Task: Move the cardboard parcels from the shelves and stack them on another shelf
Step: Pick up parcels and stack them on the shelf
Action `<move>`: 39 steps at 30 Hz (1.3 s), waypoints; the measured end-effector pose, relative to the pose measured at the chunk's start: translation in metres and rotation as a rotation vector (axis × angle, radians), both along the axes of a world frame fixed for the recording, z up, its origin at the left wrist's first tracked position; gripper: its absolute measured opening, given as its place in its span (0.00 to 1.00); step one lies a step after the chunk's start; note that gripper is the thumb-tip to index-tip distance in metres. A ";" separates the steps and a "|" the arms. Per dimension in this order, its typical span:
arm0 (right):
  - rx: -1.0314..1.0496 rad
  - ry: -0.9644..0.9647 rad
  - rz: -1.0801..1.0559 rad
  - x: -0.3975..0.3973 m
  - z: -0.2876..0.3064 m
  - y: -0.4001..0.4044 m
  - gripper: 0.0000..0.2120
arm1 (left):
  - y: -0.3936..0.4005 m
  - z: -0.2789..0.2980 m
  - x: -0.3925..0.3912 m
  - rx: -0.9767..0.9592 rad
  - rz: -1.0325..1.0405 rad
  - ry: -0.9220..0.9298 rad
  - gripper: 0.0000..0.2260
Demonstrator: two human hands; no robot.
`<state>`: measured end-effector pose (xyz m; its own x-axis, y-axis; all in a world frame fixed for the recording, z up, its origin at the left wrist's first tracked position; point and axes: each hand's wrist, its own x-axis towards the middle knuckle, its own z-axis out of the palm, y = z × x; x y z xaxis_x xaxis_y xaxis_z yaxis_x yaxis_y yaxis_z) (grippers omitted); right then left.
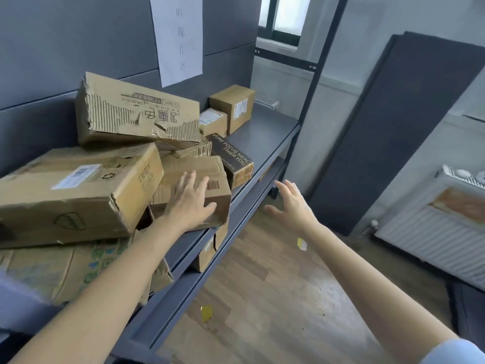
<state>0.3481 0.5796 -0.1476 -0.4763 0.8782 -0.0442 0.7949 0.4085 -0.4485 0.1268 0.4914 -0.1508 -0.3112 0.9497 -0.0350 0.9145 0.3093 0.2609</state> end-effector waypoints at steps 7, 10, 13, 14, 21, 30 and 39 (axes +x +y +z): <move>-0.061 0.009 0.107 -0.039 -0.025 0.050 0.36 | 0.012 -0.011 -0.012 -0.026 0.091 -0.022 0.33; -0.079 0.029 0.219 -0.055 -0.035 0.074 0.35 | 0.019 -0.020 -0.016 -0.044 0.182 0.018 0.33; -0.089 0.042 0.371 -0.069 -0.043 0.101 0.35 | 0.026 -0.025 -0.014 -0.056 0.272 0.052 0.33; -0.108 0.046 0.407 -0.074 -0.046 0.112 0.35 | 0.030 -0.026 -0.012 -0.064 0.300 0.053 0.33; -0.214 0.052 0.556 -0.100 -0.054 0.180 0.37 | 0.051 -0.036 0.007 -0.109 0.526 0.014 0.34; -0.304 0.123 0.734 -0.139 -0.056 0.198 0.39 | 0.035 -0.046 0.030 -0.074 0.787 -0.039 0.38; -0.545 0.047 0.762 -0.178 -0.053 0.201 0.56 | 0.041 -0.067 0.038 0.078 0.966 -0.193 0.43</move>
<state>0.1699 0.7807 -0.2006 -0.9264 0.1923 -0.3237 0.3755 0.5355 -0.7565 0.1649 0.5323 -0.2176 -0.9494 0.2923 -0.1149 0.2177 0.8762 0.4300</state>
